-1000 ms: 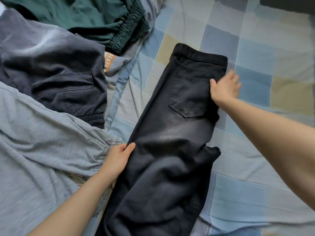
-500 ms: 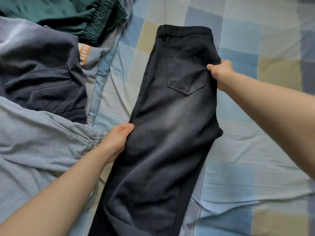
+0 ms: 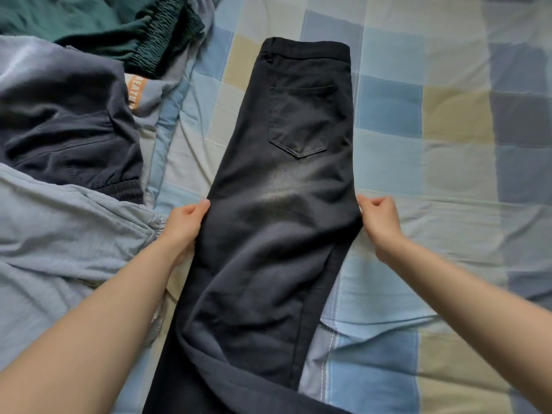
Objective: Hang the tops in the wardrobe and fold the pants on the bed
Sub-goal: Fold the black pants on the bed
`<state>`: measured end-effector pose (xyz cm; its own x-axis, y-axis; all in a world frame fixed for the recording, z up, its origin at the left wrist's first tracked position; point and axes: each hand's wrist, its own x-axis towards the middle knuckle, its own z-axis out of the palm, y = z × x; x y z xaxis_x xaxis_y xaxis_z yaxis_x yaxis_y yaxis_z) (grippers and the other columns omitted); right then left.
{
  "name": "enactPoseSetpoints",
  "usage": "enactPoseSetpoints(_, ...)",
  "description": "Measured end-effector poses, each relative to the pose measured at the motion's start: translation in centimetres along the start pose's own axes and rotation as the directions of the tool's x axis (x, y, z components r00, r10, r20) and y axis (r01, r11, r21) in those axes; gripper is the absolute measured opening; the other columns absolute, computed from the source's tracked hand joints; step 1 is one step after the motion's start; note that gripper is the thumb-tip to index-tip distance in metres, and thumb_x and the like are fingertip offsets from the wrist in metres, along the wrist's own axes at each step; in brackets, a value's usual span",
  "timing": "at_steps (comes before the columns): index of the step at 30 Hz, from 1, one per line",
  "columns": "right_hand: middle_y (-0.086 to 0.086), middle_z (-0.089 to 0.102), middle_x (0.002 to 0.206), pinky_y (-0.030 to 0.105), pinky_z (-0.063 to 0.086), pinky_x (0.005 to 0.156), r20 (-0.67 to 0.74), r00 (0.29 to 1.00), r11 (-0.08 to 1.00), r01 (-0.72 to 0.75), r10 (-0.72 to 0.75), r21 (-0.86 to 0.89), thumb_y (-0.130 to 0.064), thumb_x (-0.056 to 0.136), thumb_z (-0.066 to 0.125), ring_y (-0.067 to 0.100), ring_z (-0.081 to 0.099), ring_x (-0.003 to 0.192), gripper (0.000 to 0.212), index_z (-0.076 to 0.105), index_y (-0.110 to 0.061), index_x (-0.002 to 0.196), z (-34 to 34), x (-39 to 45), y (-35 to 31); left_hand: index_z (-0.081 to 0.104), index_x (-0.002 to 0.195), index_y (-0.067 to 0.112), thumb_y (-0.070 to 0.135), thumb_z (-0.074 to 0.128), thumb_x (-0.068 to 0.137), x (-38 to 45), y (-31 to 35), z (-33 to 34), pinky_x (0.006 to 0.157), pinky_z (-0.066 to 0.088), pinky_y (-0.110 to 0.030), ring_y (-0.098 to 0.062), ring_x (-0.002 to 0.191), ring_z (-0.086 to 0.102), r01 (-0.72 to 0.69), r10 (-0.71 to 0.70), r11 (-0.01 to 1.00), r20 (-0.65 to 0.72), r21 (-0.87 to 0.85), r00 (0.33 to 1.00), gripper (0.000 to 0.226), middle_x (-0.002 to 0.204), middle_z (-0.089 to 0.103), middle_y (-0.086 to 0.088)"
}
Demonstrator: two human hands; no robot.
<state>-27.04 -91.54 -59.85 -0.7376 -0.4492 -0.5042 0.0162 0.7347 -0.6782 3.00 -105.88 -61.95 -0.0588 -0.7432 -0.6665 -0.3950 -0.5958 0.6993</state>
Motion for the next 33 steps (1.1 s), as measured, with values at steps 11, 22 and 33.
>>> enactPoseSetpoints(11, 0.001, 0.051, 0.115, 0.033, 0.045, 0.084, 0.409, 0.849, 0.889, -0.429, 0.335, 0.162, -0.028, 0.089, 0.066, 0.021, 0.052, 0.104, 0.035, 0.050, -0.017, 0.119, 2.5, -6.1, 1.2, 0.074, 0.093, 0.007, 0.027, 0.074, 0.085, -8.4, -6.7, -3.1, 0.076, 0.055, -0.028, -0.016, 0.086, 0.068, -0.013, -0.053, 0.909, 0.146, 0.417, 0.988, 0.021, 0.089, 0.074, -0.001)
enactPoseSetpoints(22, 0.016, 0.065, 0.096, 0.032, 0.054, 0.066, 0.413, 0.852, 0.807, -0.474, 0.320, 0.352, -0.028, 0.099, 0.051, 0.023, 0.067, 0.077, 0.019, 0.048, -0.011, 0.104, 0.9, -9.1, 5.7, 0.071, 0.087, 0.003, 0.029, 0.067, 0.090, -9.8, -8.6, -2.6, 0.074, 0.041, -0.030, -0.023, 0.083, 0.060, -0.012, 0.088, 0.912, -0.167, 0.410, 0.982, 0.026, 0.087, 0.070, -0.015)
enactPoseSetpoints(33, -0.003, 0.046, 0.063, 0.029, 0.033, 0.056, 0.672, 0.716, 0.802, 0.282, 0.189, -0.526, -0.057, 0.090, 0.049, 0.013, 0.041, 0.059, 0.047, 0.040, -0.019, 0.064, -1.0, -24.7, 14.5, 0.058, 0.109, 0.008, 0.035, 0.066, 0.089, -20.6, -14.6, -2.7, 0.074, 0.054, -0.035, -0.020, 0.078, 0.068, 0.330, -0.316, 0.927, -0.104, 0.179, 0.943, 0.034, 0.102, 0.069, -0.009)
